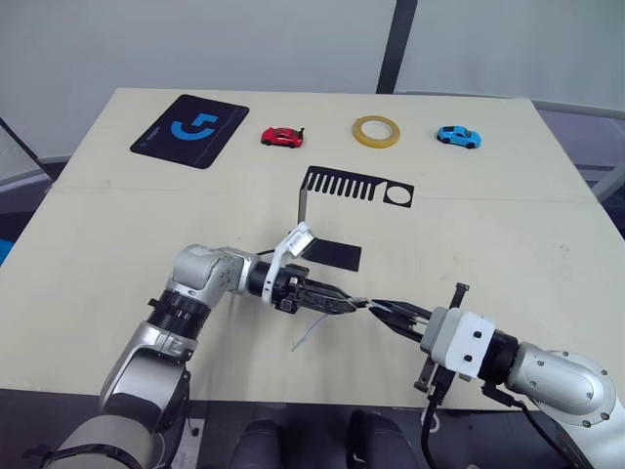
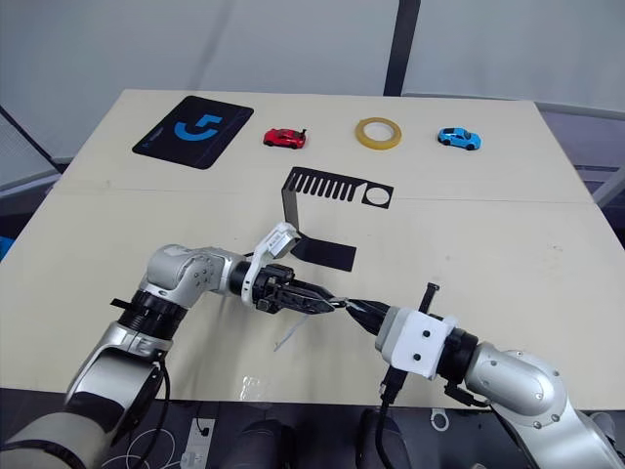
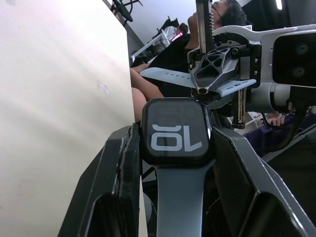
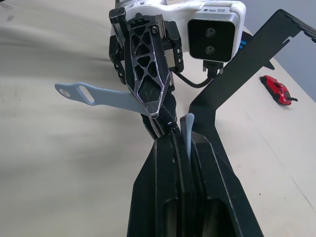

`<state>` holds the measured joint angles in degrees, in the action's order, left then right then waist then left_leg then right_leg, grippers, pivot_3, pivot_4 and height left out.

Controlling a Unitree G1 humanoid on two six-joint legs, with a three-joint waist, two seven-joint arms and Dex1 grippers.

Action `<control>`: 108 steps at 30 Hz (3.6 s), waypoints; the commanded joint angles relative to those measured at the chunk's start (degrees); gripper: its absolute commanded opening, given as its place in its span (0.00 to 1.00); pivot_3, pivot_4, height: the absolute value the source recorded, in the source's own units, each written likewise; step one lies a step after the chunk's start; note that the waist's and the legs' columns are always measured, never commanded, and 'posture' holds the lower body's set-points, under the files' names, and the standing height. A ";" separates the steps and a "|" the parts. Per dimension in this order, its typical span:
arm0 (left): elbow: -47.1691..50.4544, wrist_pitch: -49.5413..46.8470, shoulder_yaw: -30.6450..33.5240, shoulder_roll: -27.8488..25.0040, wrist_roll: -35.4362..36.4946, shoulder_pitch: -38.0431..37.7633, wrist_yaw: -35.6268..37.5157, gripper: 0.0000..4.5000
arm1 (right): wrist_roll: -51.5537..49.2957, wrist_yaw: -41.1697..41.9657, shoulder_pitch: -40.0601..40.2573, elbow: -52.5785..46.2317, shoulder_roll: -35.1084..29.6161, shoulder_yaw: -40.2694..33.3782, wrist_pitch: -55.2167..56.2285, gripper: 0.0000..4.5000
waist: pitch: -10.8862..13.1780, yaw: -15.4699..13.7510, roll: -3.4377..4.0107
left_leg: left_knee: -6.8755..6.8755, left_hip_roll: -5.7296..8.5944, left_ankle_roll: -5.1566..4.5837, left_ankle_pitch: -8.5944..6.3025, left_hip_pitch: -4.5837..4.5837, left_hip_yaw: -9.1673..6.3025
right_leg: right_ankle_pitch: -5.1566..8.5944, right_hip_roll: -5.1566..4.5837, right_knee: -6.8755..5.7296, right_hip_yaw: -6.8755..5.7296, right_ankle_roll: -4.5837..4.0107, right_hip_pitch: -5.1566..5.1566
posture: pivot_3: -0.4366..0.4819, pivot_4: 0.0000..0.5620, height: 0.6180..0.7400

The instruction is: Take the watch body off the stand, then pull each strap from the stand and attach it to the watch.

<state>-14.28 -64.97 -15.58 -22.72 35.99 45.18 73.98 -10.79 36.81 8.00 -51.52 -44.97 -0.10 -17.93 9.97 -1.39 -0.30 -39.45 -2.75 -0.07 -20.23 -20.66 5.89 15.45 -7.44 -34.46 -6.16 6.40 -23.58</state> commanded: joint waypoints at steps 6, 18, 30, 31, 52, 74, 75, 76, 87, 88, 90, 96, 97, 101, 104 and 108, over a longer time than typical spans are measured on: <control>1.95 -0.90 1.93 0.40 1.86 -0.45 -0.50 0.37 | 0.64 0.66 1.02 -1.54 0.32 -0.43 0.81 0.00 | 0.00 -0.01 0.00 | -0.02 0.00 0.00 0.00 -0.01 -0.01 | 0.00 0.00 -0.01 0.00 0.00 0.00 | 0.48 0.27 0.97; 2.69 -1.59 1.77 0.48 2.23 -0.75 -0.68 0.37 | 2.28 1.12 1.64 -1.05 0.43 -0.37 1.32 0.00 | 0.00 0.01 0.00 | -0.06 0.00 0.00 0.00 -0.01 -0.02 | 0.00 0.00 -0.04 0.00 0.00 0.00 | 0.48 0.27 0.97; 3.41 -2.32 1.80 0.80 2.44 -1.03 -1.18 0.37 | 3.39 1.48 0.74 -0.45 0.91 0.54 1.38 0.00 | 0.00 0.00 0.00 | -0.11 0.00 0.00 0.00 -0.04 -0.03 | 0.00 0.00 -0.05 0.00 0.00 0.00 | 0.48 0.27 0.97; 3.44 -2.38 1.84 0.87 2.49 -1.03 -1.25 0.37 | 3.44 1.52 0.70 -0.42 0.92 0.61 1.37 0.00 | 0.00 0.00 0.00 | -0.12 0.00 -0.01 0.00 -0.05 -0.03 | 0.00 0.00 -0.05 0.00 0.00 0.00 | 0.48 0.27 0.97; 4.89 -3.15 1.93 1.27 2.69 -1.85 -2.02 0.37 | 4.38 1.70 0.25 0.18 1.00 1.68 1.76 0.00 | 0.00 0.01 0.00 | -0.21 0.00 -0.02 -0.01 -0.11 -0.09 | 0.00 0.00 -0.07 -0.03 0.00 -0.01 | 0.48 0.27 0.97; 7.29 -4.31 1.07 1.52 2.65 -2.36 -3.87 0.37 | 5.63 2.33 -0.60 0.33 1.14 2.77 1.31 0.00 | 0.00 0.00 0.00 | -0.27 0.00 -0.02 -0.01 -0.19 -0.15 | 0.00 0.00 -0.08 -0.07 0.00 -0.02 | 0.48 0.27 0.97; 7.39 -4.40 1.05 1.53 2.67 -2.37 -3.97 0.37 | 5.73 2.36 -0.68 0.36 1.18 2.84 1.26 0.00 | 0.00 0.01 0.00 | -0.28 0.00 -0.02 -0.01 -0.22 -0.17 | 0.00 0.00 -0.08 -0.10 0.00 -0.03 | 0.48 0.27 0.97; 7.48 -4.46 1.00 1.51 2.66 -2.37 -4.06 0.37 | 5.85 2.36 -0.77 0.37 1.21 2.92 1.22 0.00 | 0.00 0.01 0.00 | -0.31 0.00 -0.02 -0.01 -0.26 -0.20 | 0.00 0.00 -0.08 -0.11 0.00 -0.04 | 0.48 0.27 0.97; 7.82 -4.73 0.59 1.52 2.56 -2.40 -4.90 0.37 | 7.50 1.92 -1.94 -0.21 1.33 4.24 -0.97 0.00 | 0.00 -0.01 0.00 | -0.51 0.00 -0.03 -0.02 -0.50 -0.35 | 0.00 -0.01 -0.15 -0.21 0.00 -0.12 | 0.48 0.27 0.97; 7.82 -4.74 0.57 1.51 2.58 -2.39 -4.95 0.37 | 7.66 1.91 -2.10 -0.26 1.37 4.40 -1.22 0.00 | 0.00 0.00 0.00 | -0.51 0.00 -0.03 -0.02 -0.49 -0.35 | 0.00 -0.01 -0.17 -0.21 0.00 -0.12 | 0.48 0.27 0.97; 7.85 -4.78 0.52 1.50 2.61 -2.40 -5.10 0.37 | 8.10 1.77 -2.63 -0.41 1.43 4.78 -2.03 0.00 | 0.00 0.01 0.00 | -0.51 0.00 -0.03 -0.02 -0.49 -0.35 | 0.00 -0.01 -0.17 -0.21 0.00 -0.12 | 0.48 0.27 0.97; 7.79 -4.74 0.24 1.61 2.42 -2.43 -5.50 0.37 | 8.98 1.53 -4.40 -0.95 1.62 5.64 -4.48 0.00 | 0.00 -0.01 0.00 | -0.53 0.00 -0.03 -0.02 -0.50 -0.36 | 0.00 -0.01 -0.17 -0.21 0.00 -0.12 | 0.48 0.27 0.97; 7.78 -4.73 0.19 1.63 2.39 -2.44 -5.58 0.37 | 9.09 1.53 -4.64 -1.02 1.66 5.76 -4.81 0.00 | 0.00 -0.01 0.00 | -0.53 0.00 -0.03 -0.02 -0.50 -0.36 | 0.00 -0.01 -0.17 -0.21 0.00 -0.12 | 0.48 0.27 0.97; 7.70 -4.66 0.10 1.77 2.41 -2.42 -5.87 0.37 | 9.54 1.53 -5.39 -1.25 1.79 6.36 -5.78 0.00 | 0.00 0.00 0.00 | -0.53 0.00 -0.03 -0.02 -0.50 -0.36 | 0.00 -0.01 -0.18 -0.21 0.00 -0.12 | 0.48 0.27 0.97; 7.81 -4.69 -0.02 1.83 2.36 -2.49 -6.18 0.37 | 9.83 1.47 -5.81 -1.49 1.90 6.83 -6.47 0.00 | 0.00 -0.01 0.00 | -0.53 0.00 -0.02 -0.01 -0.50 -0.36 | 0.00 -0.01 -0.18 -0.21 0.00 -0.12 | 0.48 0.27 0.97; 7.88 -4.58 -0.34 1.85 2.08 -2.60 -6.68 0.37 | 10.31 1.58 -6.35 -1.57 2.01 7.23 -7.24 0.00 | 0.00 0.01 0.00 | -0.54 0.00 -0.03 -0.02 -0.50 -0.36 | 0.00 -0.01 -0.18 -0.22 0.00 -0.12 | 0.48 0.27 0.97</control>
<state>-9.43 -69.34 -14.12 -22.26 36.77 42.88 66.82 -0.78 39.22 3.11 -49.55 -43.71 7.04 -25.54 9.97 -1.38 -0.30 -39.99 -2.76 -0.09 -20.25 -21.16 5.53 15.45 -7.45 -34.64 -6.38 6.40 -23.70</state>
